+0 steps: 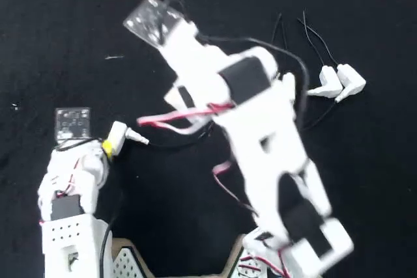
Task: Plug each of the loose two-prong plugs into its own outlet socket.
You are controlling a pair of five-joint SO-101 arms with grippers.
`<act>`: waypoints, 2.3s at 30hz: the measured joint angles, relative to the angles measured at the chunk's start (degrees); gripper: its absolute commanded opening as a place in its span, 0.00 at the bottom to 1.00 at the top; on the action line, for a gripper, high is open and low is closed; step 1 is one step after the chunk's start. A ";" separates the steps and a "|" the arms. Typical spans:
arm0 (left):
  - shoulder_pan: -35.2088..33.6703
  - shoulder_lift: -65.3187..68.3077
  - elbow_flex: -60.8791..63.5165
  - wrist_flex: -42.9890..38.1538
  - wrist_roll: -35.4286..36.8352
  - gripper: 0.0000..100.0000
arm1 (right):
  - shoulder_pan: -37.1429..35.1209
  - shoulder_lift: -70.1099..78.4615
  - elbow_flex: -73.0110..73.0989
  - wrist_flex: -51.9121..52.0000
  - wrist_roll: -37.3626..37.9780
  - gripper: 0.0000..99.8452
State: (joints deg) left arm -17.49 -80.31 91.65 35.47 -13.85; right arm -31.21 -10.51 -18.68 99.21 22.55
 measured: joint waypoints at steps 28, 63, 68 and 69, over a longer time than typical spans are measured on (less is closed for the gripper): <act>-32.97 0.00 -5.89 18.81 1.23 0.23 | -13.98 1.32 51.96 -51.43 -1.85 0.13; -24.79 0.00 -3.96 18.99 -1.67 0.24 | -8.44 29.71 28.31 -51.87 -9.85 0.01; -24.35 0.00 -3.96 18.99 -0.62 0.24 | -3.78 21.89 37.98 -51.87 -13.36 0.01; -24.18 0.00 -3.96 18.99 -0.09 0.24 | -3.34 20.40 40.00 -51.87 -13.45 0.01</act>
State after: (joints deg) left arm -41.67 -80.31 87.69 54.46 -13.93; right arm -34.55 9.89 21.32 47.34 9.10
